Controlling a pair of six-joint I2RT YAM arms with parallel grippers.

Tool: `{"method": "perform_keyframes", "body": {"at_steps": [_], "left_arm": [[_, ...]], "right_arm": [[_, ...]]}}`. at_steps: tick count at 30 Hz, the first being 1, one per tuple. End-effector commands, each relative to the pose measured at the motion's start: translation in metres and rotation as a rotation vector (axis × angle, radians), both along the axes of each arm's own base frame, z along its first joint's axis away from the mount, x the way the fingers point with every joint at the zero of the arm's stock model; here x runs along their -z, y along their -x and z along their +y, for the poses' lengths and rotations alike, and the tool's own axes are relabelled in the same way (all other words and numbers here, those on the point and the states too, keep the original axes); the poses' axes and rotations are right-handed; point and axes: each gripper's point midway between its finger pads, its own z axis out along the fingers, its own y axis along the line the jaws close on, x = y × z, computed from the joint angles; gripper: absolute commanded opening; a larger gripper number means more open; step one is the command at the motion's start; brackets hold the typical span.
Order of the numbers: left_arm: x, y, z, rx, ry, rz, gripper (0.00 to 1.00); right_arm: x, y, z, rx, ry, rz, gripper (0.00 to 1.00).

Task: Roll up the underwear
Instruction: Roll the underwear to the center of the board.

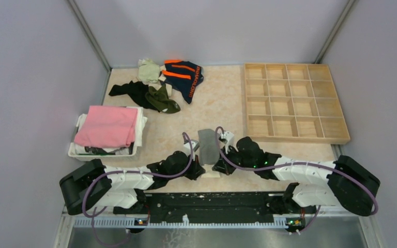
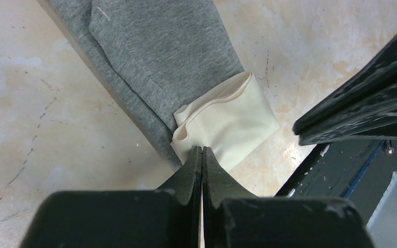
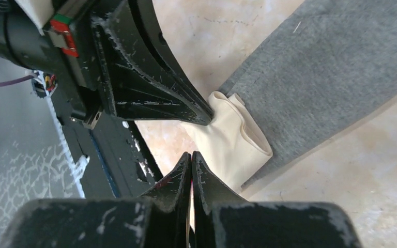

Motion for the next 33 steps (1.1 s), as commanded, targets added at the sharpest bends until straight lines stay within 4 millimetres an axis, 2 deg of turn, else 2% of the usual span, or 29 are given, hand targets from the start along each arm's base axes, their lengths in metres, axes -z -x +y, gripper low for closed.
{"method": "perform_keyframes", "body": {"at_steps": [1,7,13,17,21,24,26,29,33], "left_arm": [[0.013,0.0,0.013,-0.03,-0.054,0.006,0.0],[0.013,0.0,0.014,-0.033,-0.054,0.006,0.0],[0.015,0.001,0.016,-0.039,-0.06,0.01,0.0],[0.017,0.002,0.018,-0.04,-0.067,0.016,0.0],[0.018,0.003,0.02,-0.049,-0.069,0.022,0.0],[0.021,0.003,0.022,-0.066,-0.079,0.034,0.0],[0.026,0.0,0.028,-0.102,-0.108,0.044,0.0],[0.035,-0.001,0.036,-0.13,-0.157,0.066,0.0],[0.041,0.003,0.036,-0.123,-0.177,0.092,0.0]], "right_arm": [[-0.007,-0.004,0.017,0.004,-0.079,0.045,0.0],[0.02,-0.009,0.013,0.023,0.011,0.058,0.0],[0.044,-0.029,-0.01,0.144,0.168,0.017,0.0],[0.053,-0.04,-0.026,0.205,0.266,-0.018,0.01],[0.052,-0.041,-0.034,0.199,0.304,-0.044,0.02],[0.039,-0.043,-0.033,0.16,0.281,-0.115,0.05],[0.024,-0.046,-0.03,0.135,0.24,-0.187,0.1],[-0.012,-0.05,-0.023,0.111,0.094,-0.344,0.15],[-0.058,-0.042,-0.021,0.06,-0.087,-0.621,0.2]]}}
